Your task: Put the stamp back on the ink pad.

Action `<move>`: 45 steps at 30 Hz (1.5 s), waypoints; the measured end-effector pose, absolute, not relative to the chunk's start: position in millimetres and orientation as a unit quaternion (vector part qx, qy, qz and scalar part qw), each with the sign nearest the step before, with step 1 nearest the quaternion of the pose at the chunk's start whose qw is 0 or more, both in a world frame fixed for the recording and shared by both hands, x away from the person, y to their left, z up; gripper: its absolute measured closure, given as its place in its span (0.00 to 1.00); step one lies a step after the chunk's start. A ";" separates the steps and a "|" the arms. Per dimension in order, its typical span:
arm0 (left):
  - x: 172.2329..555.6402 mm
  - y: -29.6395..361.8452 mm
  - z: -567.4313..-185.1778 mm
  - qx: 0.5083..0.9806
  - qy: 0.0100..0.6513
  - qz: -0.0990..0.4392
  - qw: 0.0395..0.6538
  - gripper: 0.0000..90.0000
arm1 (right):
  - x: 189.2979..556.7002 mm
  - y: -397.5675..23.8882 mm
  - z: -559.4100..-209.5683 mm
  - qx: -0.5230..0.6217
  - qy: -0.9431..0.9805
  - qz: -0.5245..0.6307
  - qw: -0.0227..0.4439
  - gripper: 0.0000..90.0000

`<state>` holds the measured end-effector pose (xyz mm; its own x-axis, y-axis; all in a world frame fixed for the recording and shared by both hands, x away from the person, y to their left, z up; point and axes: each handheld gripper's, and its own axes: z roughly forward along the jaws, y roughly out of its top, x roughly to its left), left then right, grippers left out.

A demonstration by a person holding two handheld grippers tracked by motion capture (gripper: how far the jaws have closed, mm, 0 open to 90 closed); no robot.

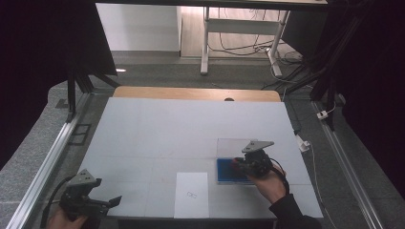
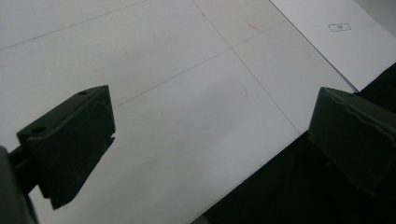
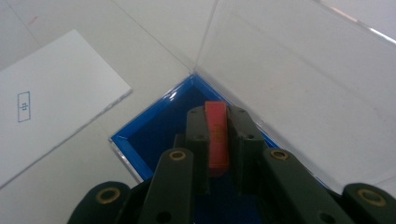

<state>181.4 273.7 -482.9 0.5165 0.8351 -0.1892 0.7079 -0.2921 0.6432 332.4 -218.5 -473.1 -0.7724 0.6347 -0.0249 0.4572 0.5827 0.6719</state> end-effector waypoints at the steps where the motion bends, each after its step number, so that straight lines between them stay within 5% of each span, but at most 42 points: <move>1: 181.4 273.8 -483.0 0.799 0.483 0.091 0.347 0.01 | 332.8 -218.6 -473.9 0.310 0.880 0.335 0.133 0.89; 27: 181.3 273.7 -483.1 0.799 0.483 0.090 0.347 0.01 | 333.5 -216.3 -477.0 0.312 0.881 0.332 0.131 0.84; 45: 181.3 273.9 -483.0 0.799 0.483 0.090 0.347 0.01 | 323.9 -220.6 -465.5 0.335 0.859 0.370 0.117 0.39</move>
<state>181.3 273.9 -483.0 0.5173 0.8339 -0.1923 0.7093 -0.2921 0.6415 323.9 -220.6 -465.5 -0.7483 0.6617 0.0475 0.4894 0.5023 0.7129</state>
